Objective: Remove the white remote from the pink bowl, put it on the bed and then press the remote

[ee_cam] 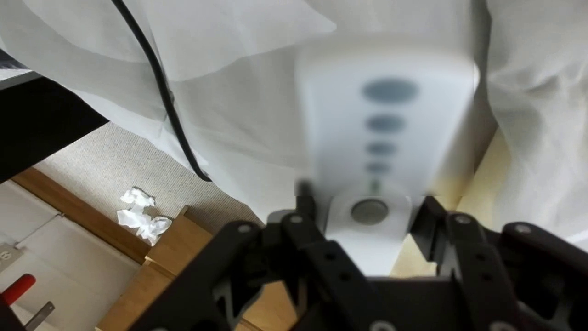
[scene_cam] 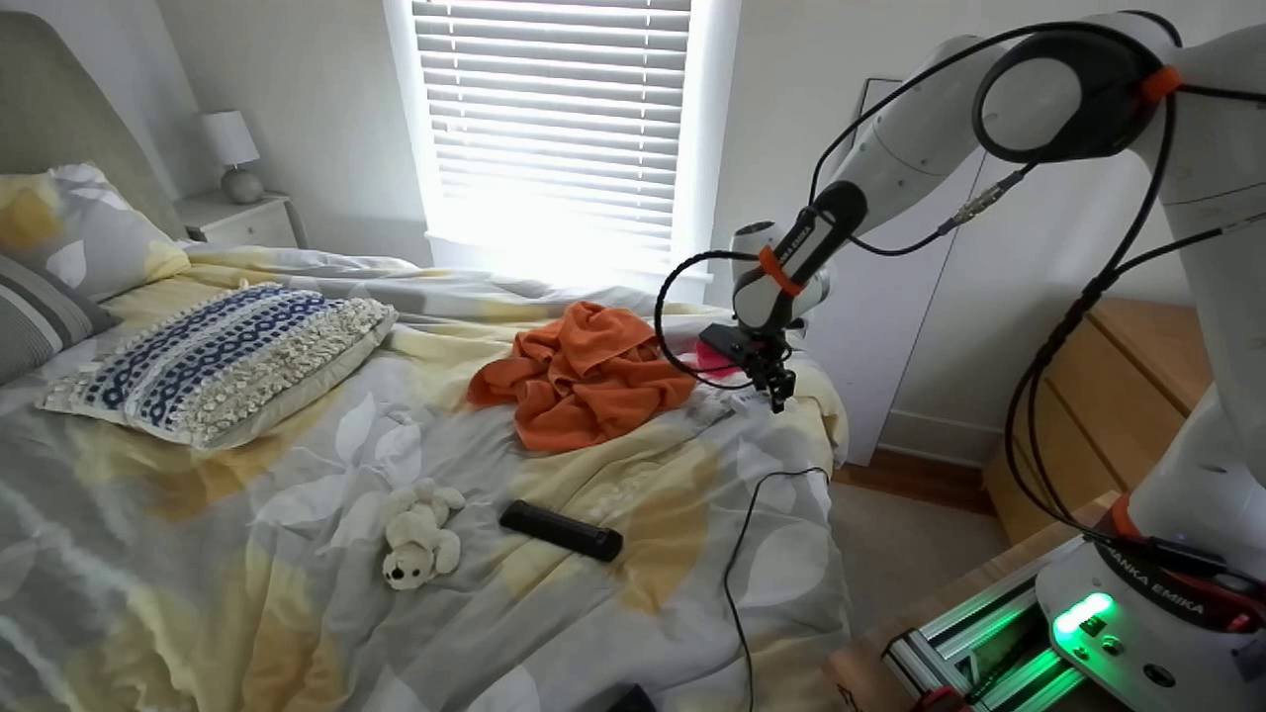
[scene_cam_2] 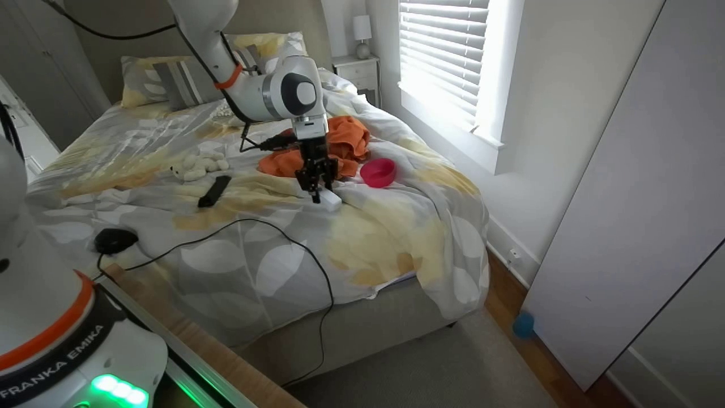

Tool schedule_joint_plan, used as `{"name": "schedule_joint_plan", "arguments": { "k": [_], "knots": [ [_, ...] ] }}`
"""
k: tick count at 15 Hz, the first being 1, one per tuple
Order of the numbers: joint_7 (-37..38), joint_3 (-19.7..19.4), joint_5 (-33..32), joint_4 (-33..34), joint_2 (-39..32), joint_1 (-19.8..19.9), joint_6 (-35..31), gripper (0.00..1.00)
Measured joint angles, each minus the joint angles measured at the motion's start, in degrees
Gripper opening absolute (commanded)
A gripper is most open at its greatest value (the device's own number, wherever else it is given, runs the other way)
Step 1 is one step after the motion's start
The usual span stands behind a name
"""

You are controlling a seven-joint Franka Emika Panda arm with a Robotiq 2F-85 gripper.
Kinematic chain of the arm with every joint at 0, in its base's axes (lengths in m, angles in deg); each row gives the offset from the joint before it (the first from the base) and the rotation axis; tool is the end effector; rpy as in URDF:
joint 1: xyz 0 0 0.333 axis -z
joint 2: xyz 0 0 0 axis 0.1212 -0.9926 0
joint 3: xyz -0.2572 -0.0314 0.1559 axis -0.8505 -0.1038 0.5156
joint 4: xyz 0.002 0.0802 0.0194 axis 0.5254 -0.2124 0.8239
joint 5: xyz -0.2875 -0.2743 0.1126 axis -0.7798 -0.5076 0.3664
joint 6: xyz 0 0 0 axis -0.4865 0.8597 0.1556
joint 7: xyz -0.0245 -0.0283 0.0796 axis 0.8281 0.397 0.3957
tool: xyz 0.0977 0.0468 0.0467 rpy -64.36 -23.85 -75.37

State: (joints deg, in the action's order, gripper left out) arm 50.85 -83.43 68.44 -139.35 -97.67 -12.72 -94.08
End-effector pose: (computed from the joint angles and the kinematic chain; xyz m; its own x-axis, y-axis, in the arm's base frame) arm 0.5643 0.0948 0.0650 0.0114 -0.9828 0.1845 -0.9819 0.0239 0.1881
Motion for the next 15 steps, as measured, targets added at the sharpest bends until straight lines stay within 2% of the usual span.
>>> {"name": "schedule_joint_plan", "arguments": {
  "k": [2,3,4,5,6,9,15],
  "knots": [
    [0.2,0.0,0.0,0.2,-1.3,0.4,-0.1,0.27],
    [0.2,0.2,0.0,0.4,-1.9,0.7,-0.3,0.35],
    [0.2,0.4,0.0,0.6,-2.6,1.1,-0.5,0.36],
    [0.1,0.7,0.0,1.0,-3.3,1.5,-0.6,0.66],
    [0.1,0.8,0.0,1.4,-4.0,1.7,-0.7,0.77],
    [-0.2,1.1,0.0,2.7,-4.8,1.9,-0.8,0.99],
    [-3.6,1.7,-0.3,3.4,-1.0,1.7,1.1,1.0]
  ]
}}
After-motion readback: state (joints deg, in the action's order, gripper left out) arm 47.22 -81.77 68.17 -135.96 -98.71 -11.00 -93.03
